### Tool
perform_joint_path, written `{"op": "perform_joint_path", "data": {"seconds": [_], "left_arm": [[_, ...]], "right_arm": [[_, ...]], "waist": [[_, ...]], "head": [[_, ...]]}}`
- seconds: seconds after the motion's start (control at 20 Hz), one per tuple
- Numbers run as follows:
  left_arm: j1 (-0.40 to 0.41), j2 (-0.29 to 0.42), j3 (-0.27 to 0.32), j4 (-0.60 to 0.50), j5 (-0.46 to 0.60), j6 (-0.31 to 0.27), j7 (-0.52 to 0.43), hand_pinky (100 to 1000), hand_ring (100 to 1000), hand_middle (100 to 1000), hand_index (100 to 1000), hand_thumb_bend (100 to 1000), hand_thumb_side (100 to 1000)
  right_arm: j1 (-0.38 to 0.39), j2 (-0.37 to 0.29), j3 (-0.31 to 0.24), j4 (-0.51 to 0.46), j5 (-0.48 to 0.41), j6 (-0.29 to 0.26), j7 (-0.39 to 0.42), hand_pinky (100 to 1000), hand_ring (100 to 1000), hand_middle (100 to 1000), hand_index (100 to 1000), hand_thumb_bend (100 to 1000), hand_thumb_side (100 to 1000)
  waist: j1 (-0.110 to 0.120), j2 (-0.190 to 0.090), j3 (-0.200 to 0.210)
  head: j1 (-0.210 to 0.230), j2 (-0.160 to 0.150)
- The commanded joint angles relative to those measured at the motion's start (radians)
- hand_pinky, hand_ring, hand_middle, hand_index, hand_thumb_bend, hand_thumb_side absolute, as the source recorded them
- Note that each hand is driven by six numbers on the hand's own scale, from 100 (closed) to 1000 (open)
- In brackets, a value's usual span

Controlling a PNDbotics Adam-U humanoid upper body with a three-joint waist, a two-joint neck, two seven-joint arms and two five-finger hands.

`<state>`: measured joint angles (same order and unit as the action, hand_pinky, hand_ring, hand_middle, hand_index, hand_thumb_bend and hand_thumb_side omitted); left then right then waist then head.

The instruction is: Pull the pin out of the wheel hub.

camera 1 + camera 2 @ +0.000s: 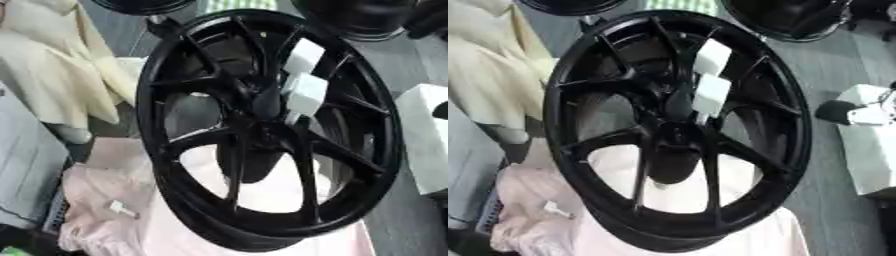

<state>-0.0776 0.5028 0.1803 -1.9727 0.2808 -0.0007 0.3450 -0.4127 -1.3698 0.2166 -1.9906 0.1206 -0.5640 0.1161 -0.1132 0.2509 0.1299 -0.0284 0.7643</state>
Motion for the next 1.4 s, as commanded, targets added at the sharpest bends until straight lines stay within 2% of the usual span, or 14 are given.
{"op": "perform_joint_path", "data": {"seconds": [0.05,0.2,0.5,0.9,1.0,1.2,1.4], "left_arm": [[-0.008,0.036,0.004,-0.008,-0.001,-0.005,-0.001,583,605,568,673,100,865],[-0.010,0.036,0.003,-0.009,-0.002,-0.006,0.000,582,604,568,672,100,865],[-0.013,0.035,0.000,-0.008,-0.001,-0.004,0.000,580,604,567,671,100,866],[-0.017,0.034,-0.003,-0.005,0.002,-0.003,-0.002,579,603,566,669,100,864],[-0.019,0.036,-0.004,-0.004,0.003,-0.003,-0.002,578,603,566,669,100,863],[-0.028,0.043,-0.006,0.000,0.005,-0.004,-0.002,578,603,566,668,100,860],[-0.051,0.061,-0.008,0.001,0.009,-0.007,-0.003,578,603,566,668,100,853]], "right_arm": [[-0.011,-0.033,-0.021,-0.009,0.058,-0.082,-0.032,840,830,776,829,443,529],[-0.009,-0.032,-0.015,-0.009,0.095,-0.108,-0.065,837,824,770,829,443,520],[-0.035,-0.019,-0.001,-0.009,0.113,-0.099,-0.125,828,805,751,819,442,511],[-0.184,0.055,0.068,0.001,0.222,-0.105,-0.172,835,814,750,810,442,613],[-0.238,0.087,0.101,0.037,0.251,-0.144,-0.154,838,821,753,814,443,595],[-0.361,0.168,0.156,0.171,0.269,-0.313,-0.090,851,844,773,830,443,567],[-0.442,0.234,0.195,0.231,0.229,-0.341,-0.027,854,845,772,833,442,499]], "waist": [[0.008,-0.012,0.002],[0.008,-0.009,0.008],[0.008,-0.008,0.015],[0.010,-0.016,0.032],[0.010,-0.019,0.034],[0.007,-0.022,0.032],[-0.003,-0.017,0.043]], "head": [[0.005,0.006],[0.008,0.006],[0.007,0.006],[-0.017,0.006],[-0.026,0.006],[-0.046,0.006],[-0.080,0.006]]}}
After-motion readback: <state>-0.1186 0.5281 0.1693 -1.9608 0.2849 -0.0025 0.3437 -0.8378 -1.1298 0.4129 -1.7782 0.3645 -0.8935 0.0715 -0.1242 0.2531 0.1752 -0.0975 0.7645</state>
